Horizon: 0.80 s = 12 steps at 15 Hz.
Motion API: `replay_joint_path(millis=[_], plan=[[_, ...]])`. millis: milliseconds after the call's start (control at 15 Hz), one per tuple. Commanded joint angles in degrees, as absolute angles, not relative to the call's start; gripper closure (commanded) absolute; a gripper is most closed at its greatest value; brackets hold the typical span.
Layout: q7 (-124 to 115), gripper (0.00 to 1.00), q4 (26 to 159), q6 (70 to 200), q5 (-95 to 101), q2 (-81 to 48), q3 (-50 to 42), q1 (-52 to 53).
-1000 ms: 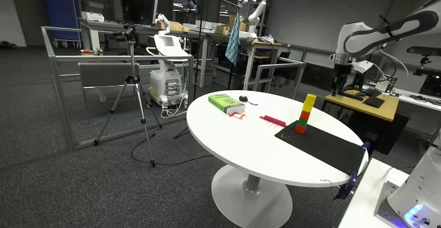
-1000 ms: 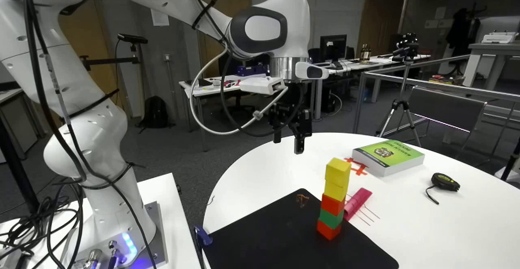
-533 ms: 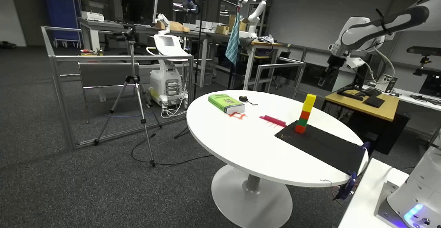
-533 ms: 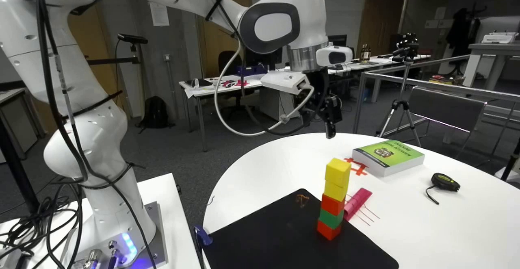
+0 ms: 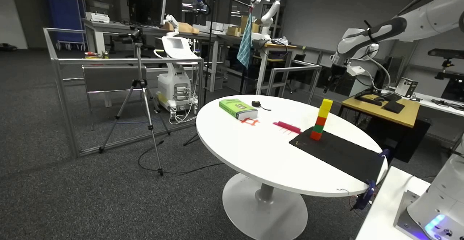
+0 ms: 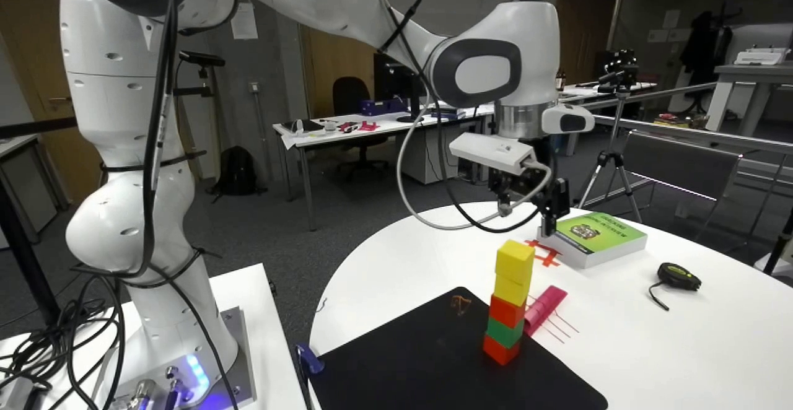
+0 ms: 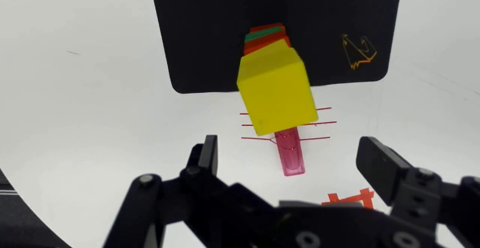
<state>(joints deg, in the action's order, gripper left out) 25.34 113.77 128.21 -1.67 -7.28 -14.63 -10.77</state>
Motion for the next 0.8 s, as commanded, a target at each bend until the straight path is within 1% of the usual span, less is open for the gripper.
replay_joint_path(millis=[0,333,733], plan=[[31.6,0.00,106.1,125.0,-0.3,-13.9,-13.0,-13.4],[36.4,0.00,103.0,123.7,0.8,-17.0,-10.8,-14.5],[41.4,0.00,104.5,120.9,1.7,-15.4,-9.5,-14.4]])
